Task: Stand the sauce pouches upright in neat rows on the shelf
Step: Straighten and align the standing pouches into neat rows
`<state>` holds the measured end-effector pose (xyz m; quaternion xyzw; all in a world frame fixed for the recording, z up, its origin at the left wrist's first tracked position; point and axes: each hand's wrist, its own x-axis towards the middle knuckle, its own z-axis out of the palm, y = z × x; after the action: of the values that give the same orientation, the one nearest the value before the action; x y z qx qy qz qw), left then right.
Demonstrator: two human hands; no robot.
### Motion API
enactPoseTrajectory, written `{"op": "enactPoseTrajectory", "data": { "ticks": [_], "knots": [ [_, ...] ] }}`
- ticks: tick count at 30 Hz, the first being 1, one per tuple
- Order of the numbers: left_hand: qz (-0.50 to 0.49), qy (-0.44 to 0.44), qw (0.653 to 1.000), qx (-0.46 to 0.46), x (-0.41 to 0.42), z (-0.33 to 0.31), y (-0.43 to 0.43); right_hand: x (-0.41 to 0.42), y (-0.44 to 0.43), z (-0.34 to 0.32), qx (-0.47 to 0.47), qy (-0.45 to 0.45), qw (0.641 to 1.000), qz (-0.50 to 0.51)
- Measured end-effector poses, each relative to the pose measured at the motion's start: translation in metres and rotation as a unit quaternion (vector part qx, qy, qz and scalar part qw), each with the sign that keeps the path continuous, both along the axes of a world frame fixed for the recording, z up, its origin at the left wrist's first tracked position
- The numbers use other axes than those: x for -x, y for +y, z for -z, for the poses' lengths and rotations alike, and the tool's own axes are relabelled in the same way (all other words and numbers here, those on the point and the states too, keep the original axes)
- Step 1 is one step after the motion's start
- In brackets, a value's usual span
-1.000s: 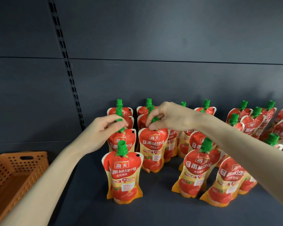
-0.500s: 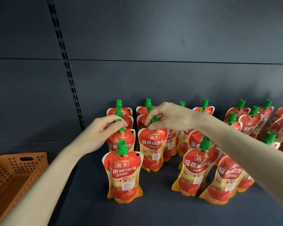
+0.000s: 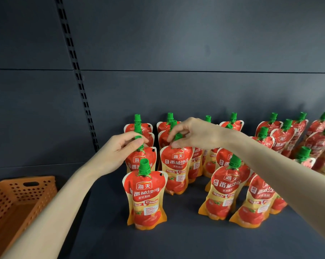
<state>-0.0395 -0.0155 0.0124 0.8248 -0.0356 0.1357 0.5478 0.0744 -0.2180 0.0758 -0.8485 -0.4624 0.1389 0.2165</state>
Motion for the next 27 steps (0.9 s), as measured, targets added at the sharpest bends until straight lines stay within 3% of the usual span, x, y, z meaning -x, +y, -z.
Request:
{"op": "enactPoseTrajectory", "data": {
  "ticks": [7,13,18,23,27],
  "knots": [
    [-0.023,-0.056,0.997,-0.040,0.009,-0.013,-0.004,0.005,-0.008,-0.002,-0.079,-0.006,0.996,0.040],
    [-0.113,-0.156,0.979,-0.072,0.030,-0.013,-0.014,0.022,-0.041,-0.008,-0.144,-0.064,0.986,0.055],
    [-0.143,-0.159,0.975,-0.057,0.058,0.001,-0.044,0.036,-0.086,-0.006,-0.077,-0.030,0.995,0.053],
    [-0.146,-0.087,0.985,0.039,0.078,0.016,-0.076,0.045,-0.119,0.000,0.047,-0.121,0.990,0.052],
    [-0.187,-0.076,0.979,0.043,0.078,0.030,-0.088,0.050,-0.119,0.003,0.001,-0.126,0.991,0.051]
  ]
}}
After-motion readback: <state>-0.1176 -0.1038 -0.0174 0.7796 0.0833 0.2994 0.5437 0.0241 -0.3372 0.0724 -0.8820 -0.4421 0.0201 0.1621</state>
